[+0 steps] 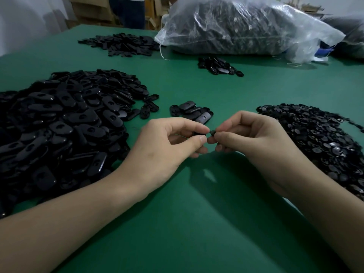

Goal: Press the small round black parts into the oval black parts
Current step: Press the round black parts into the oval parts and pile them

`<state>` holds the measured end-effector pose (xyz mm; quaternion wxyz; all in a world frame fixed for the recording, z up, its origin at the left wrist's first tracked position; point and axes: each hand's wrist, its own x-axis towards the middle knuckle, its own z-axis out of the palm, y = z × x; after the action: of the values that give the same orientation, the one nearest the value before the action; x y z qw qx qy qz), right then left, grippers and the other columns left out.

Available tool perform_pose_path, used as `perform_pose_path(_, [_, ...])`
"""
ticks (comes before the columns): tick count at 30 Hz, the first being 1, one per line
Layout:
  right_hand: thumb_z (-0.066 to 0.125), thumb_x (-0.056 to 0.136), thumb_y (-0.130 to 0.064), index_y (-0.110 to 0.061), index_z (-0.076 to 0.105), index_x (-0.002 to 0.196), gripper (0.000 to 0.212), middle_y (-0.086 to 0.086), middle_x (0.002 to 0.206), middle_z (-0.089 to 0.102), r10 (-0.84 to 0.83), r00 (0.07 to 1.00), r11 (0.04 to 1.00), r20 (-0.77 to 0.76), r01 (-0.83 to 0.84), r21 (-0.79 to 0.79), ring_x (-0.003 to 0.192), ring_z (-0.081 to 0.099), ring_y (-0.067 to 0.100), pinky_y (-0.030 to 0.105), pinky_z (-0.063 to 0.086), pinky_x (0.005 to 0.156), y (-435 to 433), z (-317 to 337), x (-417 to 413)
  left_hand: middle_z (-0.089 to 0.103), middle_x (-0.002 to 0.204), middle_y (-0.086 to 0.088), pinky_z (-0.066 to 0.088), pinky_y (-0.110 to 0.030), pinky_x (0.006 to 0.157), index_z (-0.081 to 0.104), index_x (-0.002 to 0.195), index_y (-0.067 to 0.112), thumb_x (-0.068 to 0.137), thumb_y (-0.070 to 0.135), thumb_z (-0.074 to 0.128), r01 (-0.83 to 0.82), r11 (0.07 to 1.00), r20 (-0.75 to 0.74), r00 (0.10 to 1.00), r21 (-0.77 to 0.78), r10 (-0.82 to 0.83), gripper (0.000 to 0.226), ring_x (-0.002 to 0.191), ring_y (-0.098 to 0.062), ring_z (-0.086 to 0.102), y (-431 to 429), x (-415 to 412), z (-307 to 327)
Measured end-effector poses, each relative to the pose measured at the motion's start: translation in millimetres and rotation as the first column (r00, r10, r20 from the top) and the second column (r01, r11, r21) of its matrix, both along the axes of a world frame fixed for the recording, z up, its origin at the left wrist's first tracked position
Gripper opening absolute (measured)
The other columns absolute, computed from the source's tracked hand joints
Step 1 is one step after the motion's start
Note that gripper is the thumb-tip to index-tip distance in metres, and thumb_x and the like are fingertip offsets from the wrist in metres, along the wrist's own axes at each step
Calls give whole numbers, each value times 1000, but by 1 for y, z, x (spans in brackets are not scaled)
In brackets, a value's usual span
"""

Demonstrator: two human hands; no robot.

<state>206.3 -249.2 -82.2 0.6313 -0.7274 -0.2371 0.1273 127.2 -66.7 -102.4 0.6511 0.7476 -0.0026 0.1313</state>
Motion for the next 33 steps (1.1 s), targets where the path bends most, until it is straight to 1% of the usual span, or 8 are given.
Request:
perform_pose_path(6, [77,84,-4,-11,67,91,14,18,78,75,9,999,999,-36,-7,38,65,67,18,22,55,66,2,-2,-2,78,93,-5,61,-24,75,73,112,22,91,6,76,-28,999,20,999,40,28,26,83,-15,78,-1,-1,2])
perform_pose_path(11, [74,85,0,-6,70,95,12,13,84,78,25,997,998,-73,-20,57,66,68,15,21,57,67,2,-1,-1,77,98,0,62,-37,88,68,111,31,86,11,82,-78,991,24,997,112,76,35,89,-16,77,1,-2,3])
perform_pose_path(16, [73,86,-1,-8,72,93,11,11,87,79,12,998,998,-55,-8,64,68,68,15,23,55,68,1,-1,0,78,96,10,58,-21,87,76,110,33,91,10,77,-85,990,43,996,116,80,30,91,-13,75,0,-1,2])
perform_pose_path(18, [73,87,-1,-9,73,94,11,11,87,79,-1,1000,998,-30,3,69,69,68,15,20,54,66,0,0,1,79,96,12,56,-20,87,78,109,34,93,13,75,-89,988,38,996,130,85,26,94,-14,74,0,-1,3])
perform_pose_path(24, [71,91,-4,-15,76,92,13,8,87,78,-16,998,998,54,13,57,75,70,16,21,54,69,-1,1,1,77,100,7,55,-44,89,77,105,40,99,15,66,-82,981,35,996,175,77,29,93,-30,70,-2,-2,5])
perform_pose_path(27, [72,91,-5,-16,77,92,12,8,87,78,2,998,999,60,-5,44,75,69,15,23,54,71,0,1,0,78,99,2,58,-31,93,77,104,30,99,4,62,-54,993,51,997,101,49,31,95,-9,76,-2,-2,5])
perform_pose_path(29, [72,91,-6,-16,77,93,12,7,87,78,17,998,999,54,-19,47,74,69,14,22,54,71,0,2,-1,74,100,-3,58,-24,91,74,106,23,97,-1,61,-31,999,64,998,38,28,29,93,-10,77,-1,-2,5])
perform_pose_path(33, [73,89,-6,-17,77,92,12,7,87,78,30,998,997,54,-33,67,74,69,13,20,54,70,0,2,-2,70,93,8,56,-18,75,70,111,24,96,0,65,-38,999,77,996,37,35,29,84,-14,78,0,-1,4])
